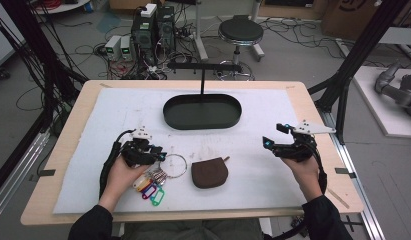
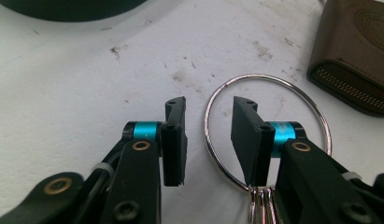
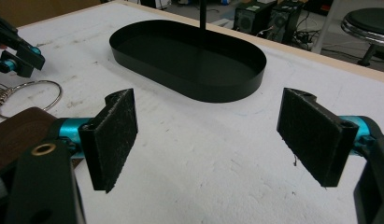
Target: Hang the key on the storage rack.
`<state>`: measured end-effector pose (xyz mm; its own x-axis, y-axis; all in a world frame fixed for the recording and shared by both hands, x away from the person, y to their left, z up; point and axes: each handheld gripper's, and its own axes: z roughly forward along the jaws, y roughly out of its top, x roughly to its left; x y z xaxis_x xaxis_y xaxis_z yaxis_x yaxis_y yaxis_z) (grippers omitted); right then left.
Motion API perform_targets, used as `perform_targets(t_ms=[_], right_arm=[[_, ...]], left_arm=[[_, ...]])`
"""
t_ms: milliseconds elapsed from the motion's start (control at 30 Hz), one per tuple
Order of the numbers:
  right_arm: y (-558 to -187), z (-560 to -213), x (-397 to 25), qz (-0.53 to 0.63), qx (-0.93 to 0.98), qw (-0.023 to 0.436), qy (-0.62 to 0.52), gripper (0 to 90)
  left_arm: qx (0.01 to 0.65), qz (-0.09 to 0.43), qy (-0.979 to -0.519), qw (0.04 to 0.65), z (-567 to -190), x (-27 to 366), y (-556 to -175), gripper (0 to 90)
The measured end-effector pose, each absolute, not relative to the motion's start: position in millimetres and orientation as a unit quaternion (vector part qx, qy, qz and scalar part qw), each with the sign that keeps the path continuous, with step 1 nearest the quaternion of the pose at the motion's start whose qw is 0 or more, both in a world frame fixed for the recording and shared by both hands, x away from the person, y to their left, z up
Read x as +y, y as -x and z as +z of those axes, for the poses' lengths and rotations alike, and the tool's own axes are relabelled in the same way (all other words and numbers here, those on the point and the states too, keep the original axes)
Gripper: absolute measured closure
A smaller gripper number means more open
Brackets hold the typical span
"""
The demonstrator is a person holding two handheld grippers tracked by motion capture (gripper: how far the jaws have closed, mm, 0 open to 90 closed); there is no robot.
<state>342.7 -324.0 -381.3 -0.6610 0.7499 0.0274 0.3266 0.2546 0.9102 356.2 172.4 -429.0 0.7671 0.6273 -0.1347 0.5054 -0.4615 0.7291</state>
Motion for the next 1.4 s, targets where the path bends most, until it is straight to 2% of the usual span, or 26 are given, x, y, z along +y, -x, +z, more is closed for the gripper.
perform_targets(t_ms=[400, 667, 733, 900, 1100, 1400], right_arm=[[-343.0, -381.8, -322.5, 0.497, 0.765, 0.212, -0.35, 20.8], [-343.0, -381.7, -322.2, 0.497, 0.765, 0.215, -0.348, 20.8], [-343.3, -381.6, -322.6, 0.497, 0.764, 0.218, -0.348, 20.8], [-343.9, -382.0, -322.2, 0.497, 0.765, 0.215, -0.35, 20.8], [-344.2, -381.8, -322.4, 0.499, 0.763, 0.217, -0.348, 20.8], [-344.4, -381.4, -325.5, 0.502, 0.759, 0.215, -0.353, 20.8]], left_arm=[[0.329, 0.087, -0.867, 0.364, -435.6, 161.0, -357.6, 73.5], [0.322, 0.131, -0.866, 0.359, -439.1, 155.9, -347.9, 80.1], [0.314, 0.137, -0.87, 0.355, -438.8, 153.2, -345.8, 84.4], [0.314, 0.142, -0.871, 0.351, -438.2, 151.8, -345.2, 85.8], [0.321, 0.131, -0.856, 0.383, -432.7, 158.6, -347.2, 86.3], [0.283, 0.161, -0.83, 0.453, -398.3, 165.3, -333.7, 86.3]])
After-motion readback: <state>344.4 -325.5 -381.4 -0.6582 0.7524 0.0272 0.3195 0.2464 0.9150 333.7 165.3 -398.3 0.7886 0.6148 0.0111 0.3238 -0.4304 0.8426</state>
